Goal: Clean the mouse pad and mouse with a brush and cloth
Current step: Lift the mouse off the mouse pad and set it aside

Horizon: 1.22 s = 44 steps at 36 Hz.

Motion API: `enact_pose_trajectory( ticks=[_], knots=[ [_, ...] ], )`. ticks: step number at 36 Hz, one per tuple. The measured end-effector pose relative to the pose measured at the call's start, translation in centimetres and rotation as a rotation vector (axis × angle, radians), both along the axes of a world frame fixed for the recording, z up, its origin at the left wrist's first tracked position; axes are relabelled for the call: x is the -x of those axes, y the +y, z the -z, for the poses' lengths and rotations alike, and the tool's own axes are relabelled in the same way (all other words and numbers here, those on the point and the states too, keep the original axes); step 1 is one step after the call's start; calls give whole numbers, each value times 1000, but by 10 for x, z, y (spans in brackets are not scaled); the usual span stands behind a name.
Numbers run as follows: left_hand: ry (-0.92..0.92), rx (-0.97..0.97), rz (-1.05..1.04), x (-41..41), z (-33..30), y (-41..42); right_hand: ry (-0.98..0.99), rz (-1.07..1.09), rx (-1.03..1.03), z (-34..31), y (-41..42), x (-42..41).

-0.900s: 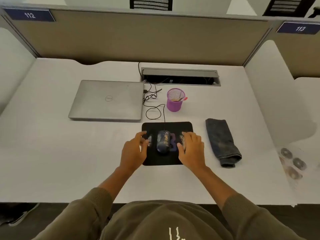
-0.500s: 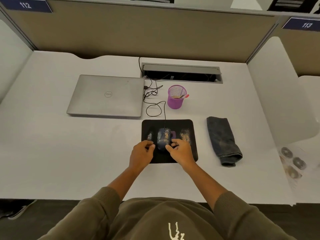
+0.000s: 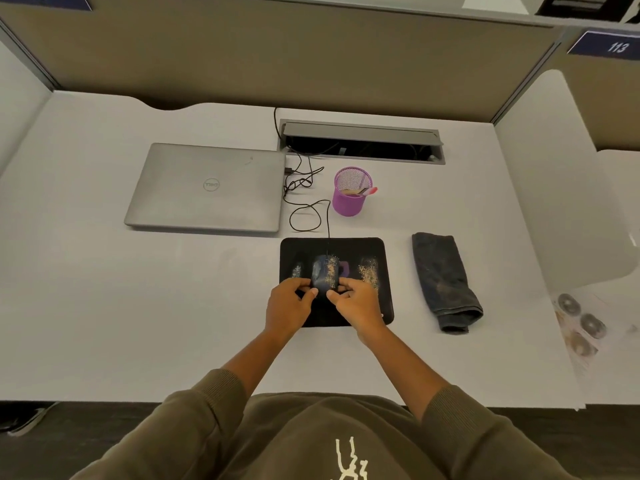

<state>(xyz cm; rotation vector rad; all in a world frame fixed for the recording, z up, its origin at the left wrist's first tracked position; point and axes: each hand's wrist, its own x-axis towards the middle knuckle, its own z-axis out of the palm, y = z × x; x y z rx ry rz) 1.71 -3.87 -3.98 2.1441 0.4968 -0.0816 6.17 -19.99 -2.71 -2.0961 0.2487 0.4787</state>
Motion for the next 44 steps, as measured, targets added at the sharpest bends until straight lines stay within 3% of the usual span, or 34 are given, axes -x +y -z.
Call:
enact_pose_trajectory(
  ticks=[19,44],
  knots=[
    [-66,-1,-49,8,-7,21,-79,-76,59,-9,26,6],
    [-75,-64,-156,50,-8,127,-10,-281,-22,-11,137,33]
  ],
)
